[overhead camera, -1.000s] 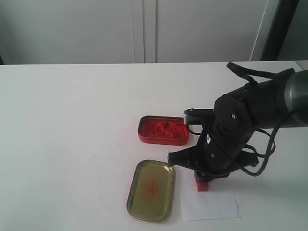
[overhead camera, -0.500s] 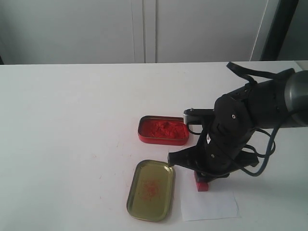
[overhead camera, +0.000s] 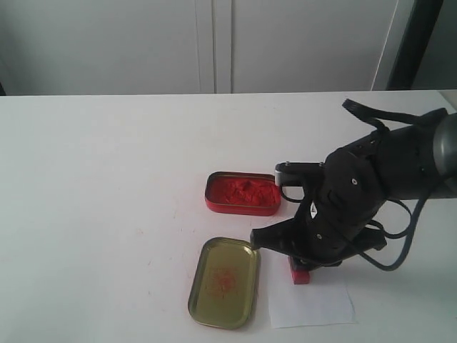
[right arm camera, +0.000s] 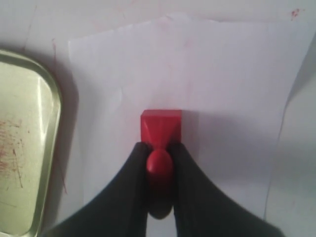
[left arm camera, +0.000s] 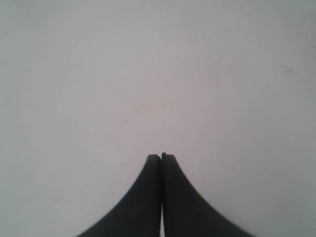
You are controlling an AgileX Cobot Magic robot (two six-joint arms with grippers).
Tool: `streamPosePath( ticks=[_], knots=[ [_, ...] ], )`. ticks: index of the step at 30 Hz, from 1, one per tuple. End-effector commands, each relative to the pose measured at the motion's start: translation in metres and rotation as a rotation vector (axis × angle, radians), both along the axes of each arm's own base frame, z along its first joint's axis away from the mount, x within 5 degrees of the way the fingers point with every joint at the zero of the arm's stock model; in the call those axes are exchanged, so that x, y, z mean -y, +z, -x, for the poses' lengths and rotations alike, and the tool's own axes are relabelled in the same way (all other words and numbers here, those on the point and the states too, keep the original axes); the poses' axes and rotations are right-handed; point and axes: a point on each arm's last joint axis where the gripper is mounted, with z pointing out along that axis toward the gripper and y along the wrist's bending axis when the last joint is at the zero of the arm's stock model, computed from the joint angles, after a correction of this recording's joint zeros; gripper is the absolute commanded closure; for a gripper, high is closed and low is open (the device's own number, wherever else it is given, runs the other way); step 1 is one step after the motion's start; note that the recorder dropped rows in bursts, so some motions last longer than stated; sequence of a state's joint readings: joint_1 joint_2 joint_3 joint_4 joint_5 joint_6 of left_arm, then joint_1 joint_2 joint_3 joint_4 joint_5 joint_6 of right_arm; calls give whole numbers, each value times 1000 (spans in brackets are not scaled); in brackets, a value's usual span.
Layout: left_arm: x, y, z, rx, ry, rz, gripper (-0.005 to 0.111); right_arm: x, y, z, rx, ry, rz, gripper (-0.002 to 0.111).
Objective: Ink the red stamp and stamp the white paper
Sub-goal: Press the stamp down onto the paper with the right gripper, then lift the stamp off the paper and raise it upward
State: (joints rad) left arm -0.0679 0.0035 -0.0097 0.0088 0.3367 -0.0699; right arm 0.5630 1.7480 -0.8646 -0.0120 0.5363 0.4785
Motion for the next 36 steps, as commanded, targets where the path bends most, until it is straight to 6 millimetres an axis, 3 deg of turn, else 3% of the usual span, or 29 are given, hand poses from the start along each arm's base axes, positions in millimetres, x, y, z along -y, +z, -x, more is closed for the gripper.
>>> streamPosePath(
  ticks=[1,36],
  knots=[
    [0,-4,1,-21,0,0,107,5,-7,4,-18,4,21,108],
    [0,-4,1,-21,0,0,107,8,44,9,138,3,-77,108]
  ],
)
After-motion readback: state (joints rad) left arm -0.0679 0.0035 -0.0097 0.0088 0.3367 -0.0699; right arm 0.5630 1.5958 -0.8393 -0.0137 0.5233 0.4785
